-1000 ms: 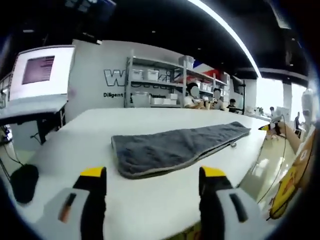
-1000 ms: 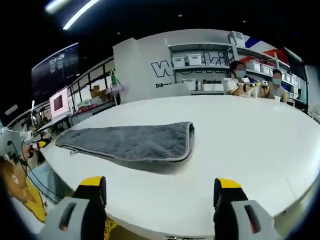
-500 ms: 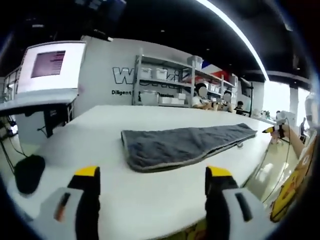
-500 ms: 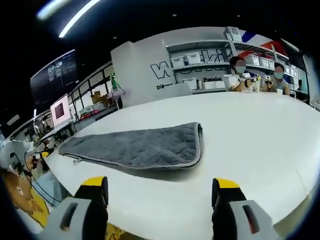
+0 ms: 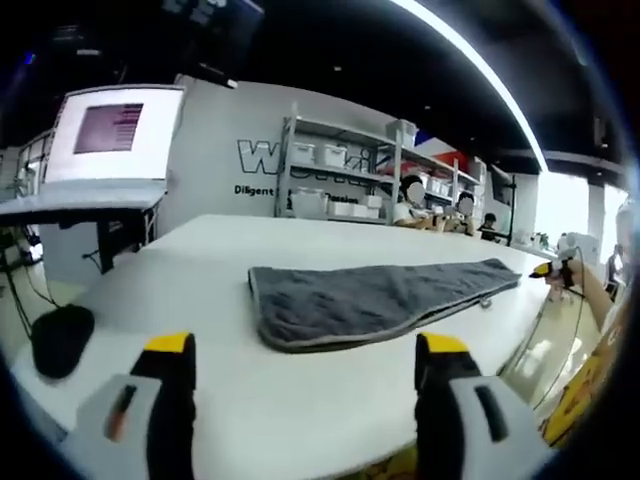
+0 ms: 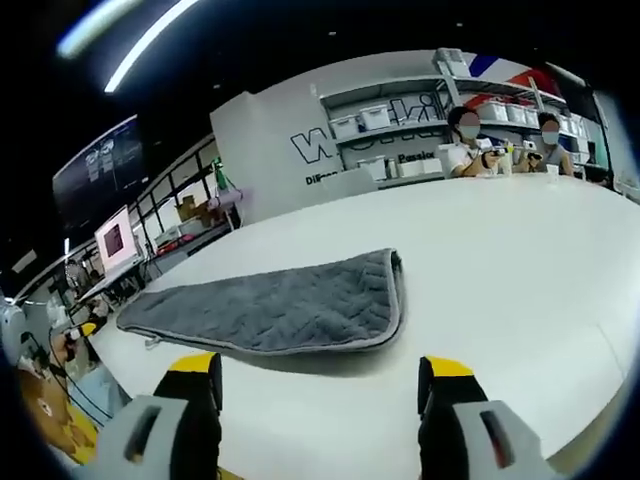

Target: Fold the towel on the table until its edges align and the towel forms a compact rectangular stack.

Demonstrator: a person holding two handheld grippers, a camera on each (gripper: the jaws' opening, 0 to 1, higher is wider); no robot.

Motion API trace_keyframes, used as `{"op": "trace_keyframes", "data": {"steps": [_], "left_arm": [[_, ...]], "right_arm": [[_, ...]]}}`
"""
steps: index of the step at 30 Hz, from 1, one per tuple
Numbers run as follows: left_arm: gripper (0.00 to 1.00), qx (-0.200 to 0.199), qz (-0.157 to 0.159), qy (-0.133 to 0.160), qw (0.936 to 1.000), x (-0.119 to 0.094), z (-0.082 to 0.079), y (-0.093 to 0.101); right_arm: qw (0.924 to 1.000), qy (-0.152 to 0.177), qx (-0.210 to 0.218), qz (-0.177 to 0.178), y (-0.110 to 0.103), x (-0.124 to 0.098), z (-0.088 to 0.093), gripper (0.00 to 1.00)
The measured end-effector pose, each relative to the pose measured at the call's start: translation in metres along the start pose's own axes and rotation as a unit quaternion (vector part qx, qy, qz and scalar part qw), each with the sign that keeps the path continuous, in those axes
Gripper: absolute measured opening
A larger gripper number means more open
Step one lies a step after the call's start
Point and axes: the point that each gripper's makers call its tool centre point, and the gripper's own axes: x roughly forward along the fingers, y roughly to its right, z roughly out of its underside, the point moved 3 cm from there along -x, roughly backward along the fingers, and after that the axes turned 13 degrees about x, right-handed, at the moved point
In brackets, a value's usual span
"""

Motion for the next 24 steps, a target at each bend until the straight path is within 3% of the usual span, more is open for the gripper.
{"op": "trace_keyframes", "data": {"steps": [5, 11, 20, 24], "left_arm": [[0.98, 0.001, 0.0, 0.002, 1.0, 0.006, -0.002, -0.001], [0.99, 0.001, 0.004, 0.0, 1.0, 0.01, 0.0, -0.001], [0.99, -0.005, -0.001, -0.001, 1.0, 0.001, 0.003, -0.008], [0.99, -0.009, -0.004, 0.002, 1.0, -0.002, 0.005, -0.011]], "right_arm": [[0.9998, 0.003, 0.018, -0.005, -0.007, 0.001, 0.001, 0.82], [0.9999, -0.007, 0.007, 0.009, -0.008, 0.001, 0.001, 0.83], [0.9996, -0.016, 0.014, 0.019, -0.005, 0.009, 0.004, 0.83], [0.9989, -0.004, 0.041, 0.025, -0.002, 0.016, -0.001, 0.76]]}}
